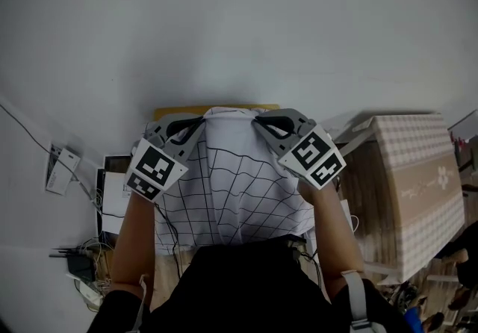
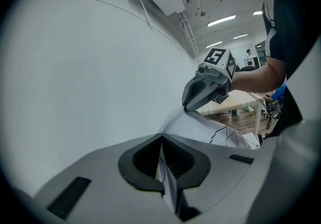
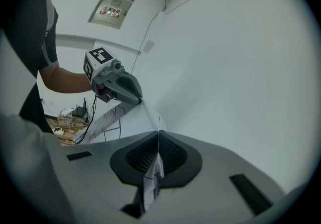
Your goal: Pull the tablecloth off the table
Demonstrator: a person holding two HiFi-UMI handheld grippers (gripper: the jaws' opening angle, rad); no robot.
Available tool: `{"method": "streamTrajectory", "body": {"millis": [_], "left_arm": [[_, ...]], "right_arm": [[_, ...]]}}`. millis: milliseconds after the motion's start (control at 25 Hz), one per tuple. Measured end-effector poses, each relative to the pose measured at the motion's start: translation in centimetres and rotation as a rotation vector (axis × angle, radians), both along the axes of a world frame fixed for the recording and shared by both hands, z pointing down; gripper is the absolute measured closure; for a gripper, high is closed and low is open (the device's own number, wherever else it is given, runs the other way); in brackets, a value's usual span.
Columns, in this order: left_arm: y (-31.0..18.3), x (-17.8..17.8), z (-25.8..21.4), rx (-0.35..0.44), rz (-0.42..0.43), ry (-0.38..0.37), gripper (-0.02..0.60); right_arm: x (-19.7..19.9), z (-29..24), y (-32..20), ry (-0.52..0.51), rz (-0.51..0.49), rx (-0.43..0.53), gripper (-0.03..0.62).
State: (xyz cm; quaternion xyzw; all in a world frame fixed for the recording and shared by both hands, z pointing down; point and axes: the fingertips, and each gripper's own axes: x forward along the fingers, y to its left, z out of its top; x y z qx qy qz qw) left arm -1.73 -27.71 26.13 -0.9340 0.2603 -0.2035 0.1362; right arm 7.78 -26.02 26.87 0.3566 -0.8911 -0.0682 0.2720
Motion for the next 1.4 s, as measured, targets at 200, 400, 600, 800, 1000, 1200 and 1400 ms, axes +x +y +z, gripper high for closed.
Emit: {"method": "streamTrajectory", "body": {"millis": [200,400,600,800,1000,1200,1400], "left_arm": [[-0.2,-0.3,-2.8,0.036,-0.001,0.015,0.569],[-1.1,-1.0,-6.1,0.076,-0.003,0.043,0.569],[-1.7,-1.1,-9.4,0.115,0.009,0.054,0.569],[-2.4,-1.4,-13.0,0.139,0.001,0.097,0.569],[-2.2,-1.1,-15.5,0.192,0.004,0.096,0.569],[-2.5,-1.0,-18.1,0.203,0.003,0.121,0.569],[-3.1,-1.4,-21.1,0.249,-0.001,0.128,0.569]], "right_arm": [[-0.3,-3.2,-0.3,-0.03,0.001,0.054,0.572],[-0.9,-6.3,-1.2,-0.03,-0.01,0.104,0.572],[-1.0,-9.2,-2.1,-0.051,-0.016,0.128,0.572],[-0.7,-12.2,-3.0,-0.045,-0.026,0.185,0.572],[-0.6,-14.6,-3.0,-0.068,-0.04,0.209,0.572],[-0.5,-17.2,-3.5,-0.112,-0.055,0.233,0.572],[-0.9,-20.3,-4.4,-0.097,-0.064,0.284,0.572]]}}
